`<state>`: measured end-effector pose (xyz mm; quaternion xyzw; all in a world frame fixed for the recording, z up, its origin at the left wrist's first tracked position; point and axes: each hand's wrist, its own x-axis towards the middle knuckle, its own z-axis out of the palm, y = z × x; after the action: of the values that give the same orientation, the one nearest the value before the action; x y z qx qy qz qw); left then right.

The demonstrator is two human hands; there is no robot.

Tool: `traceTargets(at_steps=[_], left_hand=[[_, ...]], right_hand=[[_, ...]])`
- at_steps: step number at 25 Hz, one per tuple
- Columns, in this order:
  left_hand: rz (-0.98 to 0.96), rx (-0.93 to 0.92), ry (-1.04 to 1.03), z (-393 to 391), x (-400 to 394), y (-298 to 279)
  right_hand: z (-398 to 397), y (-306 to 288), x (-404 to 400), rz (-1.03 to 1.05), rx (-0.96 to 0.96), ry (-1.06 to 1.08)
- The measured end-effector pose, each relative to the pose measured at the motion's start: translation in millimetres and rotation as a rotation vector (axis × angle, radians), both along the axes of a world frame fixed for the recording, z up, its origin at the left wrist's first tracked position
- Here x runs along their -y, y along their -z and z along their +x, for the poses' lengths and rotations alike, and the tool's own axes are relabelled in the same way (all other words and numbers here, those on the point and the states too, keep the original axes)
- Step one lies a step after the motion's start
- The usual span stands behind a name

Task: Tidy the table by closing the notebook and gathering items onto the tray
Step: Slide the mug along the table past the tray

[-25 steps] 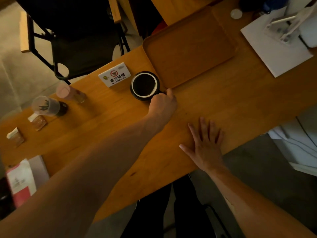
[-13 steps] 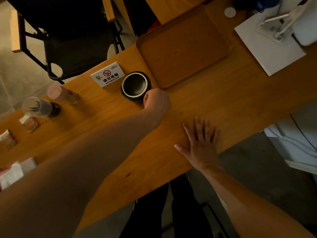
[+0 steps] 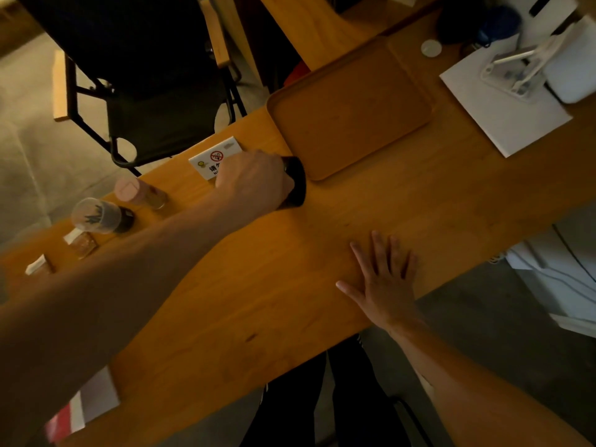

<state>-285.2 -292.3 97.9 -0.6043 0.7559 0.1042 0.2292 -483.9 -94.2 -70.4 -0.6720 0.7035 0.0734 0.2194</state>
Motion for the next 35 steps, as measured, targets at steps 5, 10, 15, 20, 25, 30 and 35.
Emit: traceTargets(at_steps=[5,10,15,20,25,30,35], left_hand=[[0.182,-0.582,-0.194,29,-19,10],[0.248,-0.827,-0.402,41,-54,45],[0.237,-0.927,-0.438,45,-78,68],[0.237,-0.962,-0.432,45,-86,79],[0.255,-0.997,-0.451,48,-89,89],[0.300,-1.008,-0.513,51,-92,101],[0.315,-1.029,-0.528,53,-93,108]], right_hand=[[0,-4,1,0.021,-0.005,-0.004],[0,2,-1,-0.017,-0.003,0.004],[0,8,-1,-0.053,-0.030,-0.017],[-1,9,-2,-0.055,-0.057,-0.031],[0,6,-1,-0.033,-0.068,-0.027],[1,3,0,0.008,-0.073,-0.012],[1,1,1,0.036,-0.064,-0.006]])
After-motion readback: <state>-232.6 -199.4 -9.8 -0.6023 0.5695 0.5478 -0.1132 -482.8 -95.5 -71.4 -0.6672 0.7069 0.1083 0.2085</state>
